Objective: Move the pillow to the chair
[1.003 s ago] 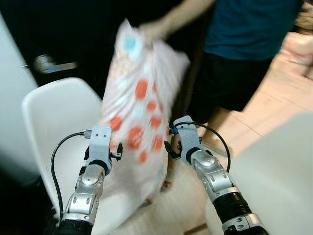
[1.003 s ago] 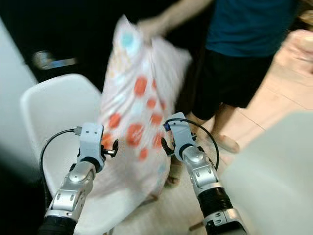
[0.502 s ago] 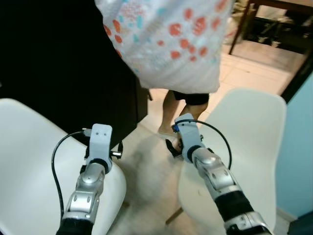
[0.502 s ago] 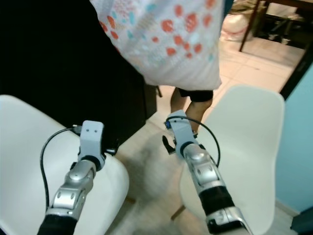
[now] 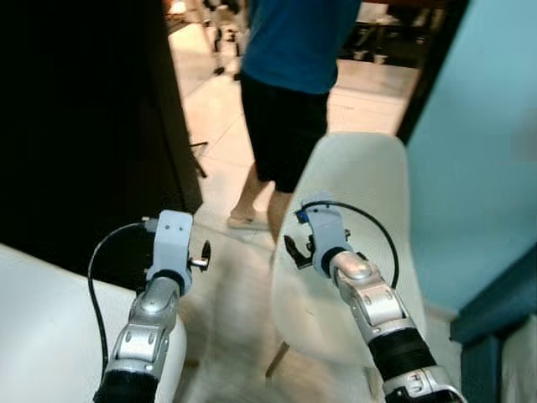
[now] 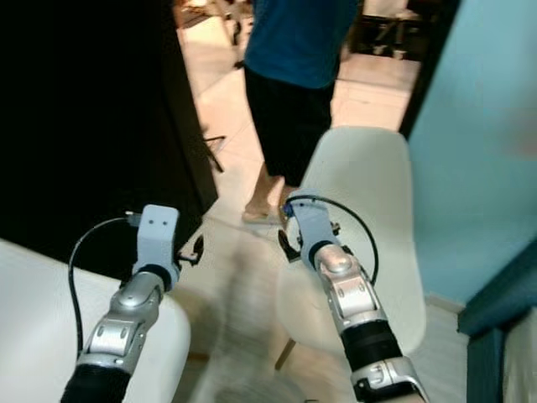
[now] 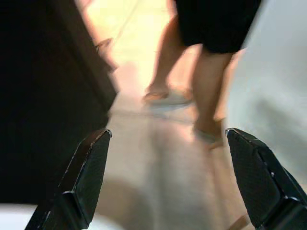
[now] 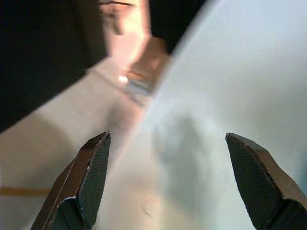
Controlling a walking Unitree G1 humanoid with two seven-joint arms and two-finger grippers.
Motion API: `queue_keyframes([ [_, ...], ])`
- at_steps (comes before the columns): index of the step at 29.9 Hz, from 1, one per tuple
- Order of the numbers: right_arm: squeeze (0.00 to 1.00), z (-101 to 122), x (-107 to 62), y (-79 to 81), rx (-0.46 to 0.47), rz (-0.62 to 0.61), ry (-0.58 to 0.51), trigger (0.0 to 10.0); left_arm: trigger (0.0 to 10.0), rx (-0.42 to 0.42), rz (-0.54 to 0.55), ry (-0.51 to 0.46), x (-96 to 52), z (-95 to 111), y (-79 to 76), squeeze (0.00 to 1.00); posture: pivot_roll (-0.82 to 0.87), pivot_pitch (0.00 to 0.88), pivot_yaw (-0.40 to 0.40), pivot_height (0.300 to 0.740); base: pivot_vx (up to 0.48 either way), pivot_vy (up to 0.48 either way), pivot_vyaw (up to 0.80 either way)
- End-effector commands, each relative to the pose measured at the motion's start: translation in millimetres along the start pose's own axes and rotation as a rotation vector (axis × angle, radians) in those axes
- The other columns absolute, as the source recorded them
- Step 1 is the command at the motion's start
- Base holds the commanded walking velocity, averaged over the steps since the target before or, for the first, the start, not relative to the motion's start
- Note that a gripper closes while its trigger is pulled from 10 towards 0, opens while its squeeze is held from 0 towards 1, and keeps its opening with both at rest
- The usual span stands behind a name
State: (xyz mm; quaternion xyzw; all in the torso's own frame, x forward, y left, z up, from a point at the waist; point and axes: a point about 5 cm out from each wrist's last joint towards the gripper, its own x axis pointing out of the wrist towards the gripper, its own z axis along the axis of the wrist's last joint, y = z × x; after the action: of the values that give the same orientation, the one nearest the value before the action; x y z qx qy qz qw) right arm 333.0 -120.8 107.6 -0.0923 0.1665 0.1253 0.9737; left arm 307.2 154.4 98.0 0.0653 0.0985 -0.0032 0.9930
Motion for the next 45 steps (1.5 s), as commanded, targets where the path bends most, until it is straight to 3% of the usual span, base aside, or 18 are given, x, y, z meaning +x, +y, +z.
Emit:
queue_keyframes([
  [1,0.0,-0.1,-1.0,2.4,0.024,0.004,-0.001,10.0,10.0,0.021,0.007,0.027,-1.2,-8.0,4.1,0.0,0.0,0.071,0.024,0.74,0.0,0.0,-0.8],
  [45,0.0,-0.6,-3.0,7.1,0.034,0.01,0.014,10.0,10.0,0.005,0.001,0.032,-2.2,-9.9,3.6,0.0,0.01,0.086,0.027,0.74,0.0,0.0,-0.8],
])
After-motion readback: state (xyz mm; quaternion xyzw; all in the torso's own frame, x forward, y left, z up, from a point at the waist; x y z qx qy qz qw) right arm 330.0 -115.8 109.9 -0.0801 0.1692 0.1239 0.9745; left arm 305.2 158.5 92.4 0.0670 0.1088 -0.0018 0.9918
